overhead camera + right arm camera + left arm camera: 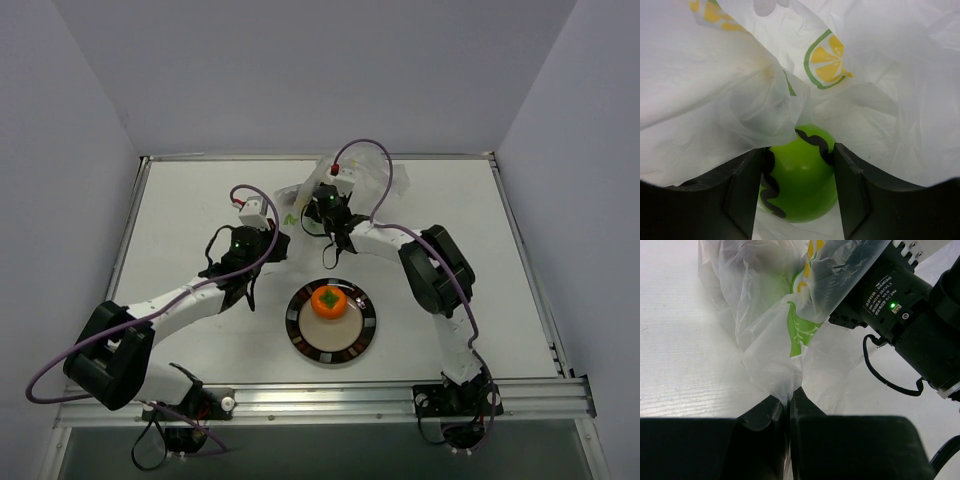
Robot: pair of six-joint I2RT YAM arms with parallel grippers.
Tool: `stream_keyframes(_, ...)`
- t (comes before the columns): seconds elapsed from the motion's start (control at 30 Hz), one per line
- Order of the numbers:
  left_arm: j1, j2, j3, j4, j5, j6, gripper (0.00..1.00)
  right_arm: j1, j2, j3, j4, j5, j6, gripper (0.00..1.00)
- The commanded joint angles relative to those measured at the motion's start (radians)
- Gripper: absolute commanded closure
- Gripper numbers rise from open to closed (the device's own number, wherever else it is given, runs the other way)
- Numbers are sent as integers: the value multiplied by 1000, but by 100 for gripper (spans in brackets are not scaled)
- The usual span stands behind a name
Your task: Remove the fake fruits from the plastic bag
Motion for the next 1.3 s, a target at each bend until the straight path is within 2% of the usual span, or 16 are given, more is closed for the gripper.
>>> stream_keyframes(0.0,-8,-3,13,11,-9,12,98,-3,-65,-12,14,-36,4,66)
stream_keyframes(0.13,-7,-4,12,13,-11,12,98,-2,-188,-135,112,-71,6,65)
stream_keyframes(0.2,-7,-6,12,14,-8,9,98,-2,-202,-141,87,-67,11,61)
stream_keyframes(0.33,-7,-15,9,14,-9,9,98,-2,-168,-143,28,-48,27,57)
stream_keyframes(0.37,-7,-17,7,13,-8,9,98,-2,-156,-121,12,-47,31,48)
stream_keyframes(0.43,-7,-21,6,13,-12,10,98,-2,-121,-95,-9,-44,28,40)
stream_keyframes(0.5,-7,-23,6,11,-14,10,98,-3,-98,-58,-20,-33,23,39)
stream_keyframes(0.6,-8,-24,9,8,-15,12,98,-5,-59,-25,-43,-27,20,44)
stream_keyframes(0.7,-5,-26,7,7,-17,12,98,-6,-41,-21,-57,-32,23,38)
stream_keyframes(0.77,-5,-24,7,8,-14,12,97,-9,-33,-17,-61,-36,23,31)
stream_keyframes(0.83,-7,-21,7,11,-14,10,98,-15,-24,-8,-75,-45,24,31)
stream_keyframes(0.9,-5,-15,7,11,-15,12,98,-22,-12,11,-87,-47,26,31)
stream_keyframes(1.07,-5,-12,9,11,-17,10,98,-34,16,37,-95,-97,23,42)
stream_keyframes(1.23,-5,-11,10,7,-18,10,97,-42,-14,-9,-57,-147,46,65)
stream_keyframes(1.27,-4,-14,9,7,-20,10,98,-43,-53,-30,-40,-147,50,66)
